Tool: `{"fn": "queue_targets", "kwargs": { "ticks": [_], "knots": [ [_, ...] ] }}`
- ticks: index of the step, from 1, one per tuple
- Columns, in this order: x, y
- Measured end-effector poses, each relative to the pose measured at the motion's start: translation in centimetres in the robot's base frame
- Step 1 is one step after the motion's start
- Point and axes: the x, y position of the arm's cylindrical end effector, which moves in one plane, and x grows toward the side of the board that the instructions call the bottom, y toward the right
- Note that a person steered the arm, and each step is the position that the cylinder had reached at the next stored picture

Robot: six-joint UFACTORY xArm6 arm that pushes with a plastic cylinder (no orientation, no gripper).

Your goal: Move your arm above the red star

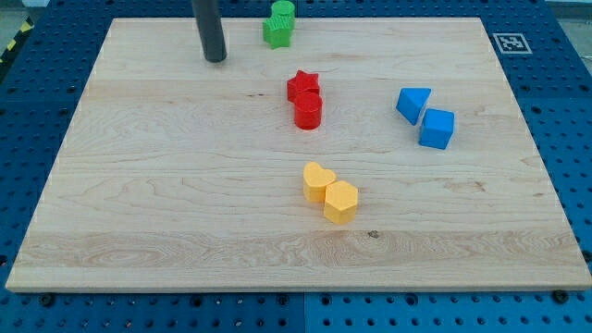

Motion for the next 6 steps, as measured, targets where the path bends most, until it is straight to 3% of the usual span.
{"fn": "queue_targets", "kwargs": {
  "ticks": [3, 4, 5, 6],
  "knots": [
    [-5.9, 0.3],
    [-2.3, 0.9],
    [2.3, 6.0],
    [3.5, 15.8]
  ]
}}
